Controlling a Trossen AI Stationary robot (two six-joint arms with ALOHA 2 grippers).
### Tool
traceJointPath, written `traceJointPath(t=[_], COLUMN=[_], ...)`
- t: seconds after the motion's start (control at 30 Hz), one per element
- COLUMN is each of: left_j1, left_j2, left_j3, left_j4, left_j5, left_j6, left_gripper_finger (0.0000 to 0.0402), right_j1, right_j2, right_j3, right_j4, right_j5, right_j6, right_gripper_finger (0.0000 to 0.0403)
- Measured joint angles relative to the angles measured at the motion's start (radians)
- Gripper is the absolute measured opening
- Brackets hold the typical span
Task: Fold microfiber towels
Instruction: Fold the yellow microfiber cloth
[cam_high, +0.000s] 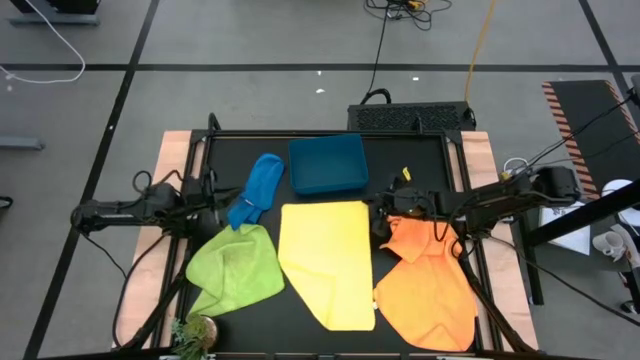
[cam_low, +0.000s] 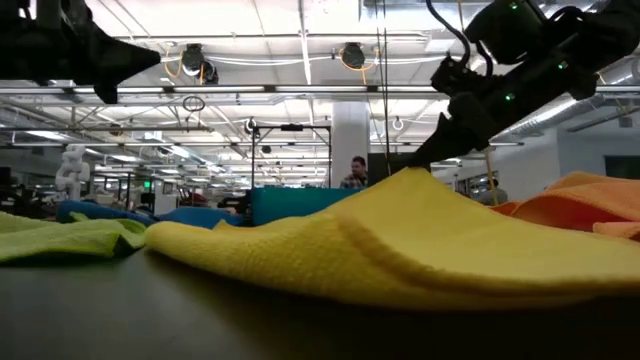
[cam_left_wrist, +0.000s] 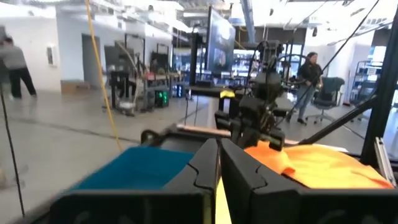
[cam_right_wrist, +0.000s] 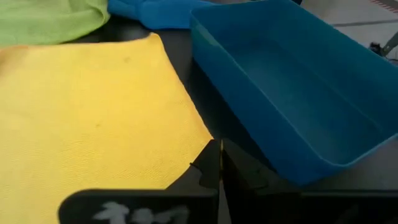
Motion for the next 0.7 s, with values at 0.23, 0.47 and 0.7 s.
traceJointPath(t=[0.23, 0.47, 0.7], left_j1=[-0.001, -0.016, -0.026], left_j2=[0.229, 0.537, 0.805], left_j3=[-0.082, -0.072, 0.008], left_j4=[0.142, 0.331, 0.526], left_j5=[0.0, 0.026, 0.025], left_j6=[-0.22, -0.314, -0.319], left_gripper_finger=[0.0021, 0.0021, 0.0021], right_j1=[0.0, 0.0, 0.0], right_j2=[-0.016, -0.017, -0.017], right_j3=[-0.062, -0.083, -0.083], right_j4=[0.088, 0.134, 0.138], right_j5=[-0.001, -0.001, -0.003], right_j6=[0.019, 0.017, 0.023], right_gripper_finger=[0.0, 0.0, 0.0])
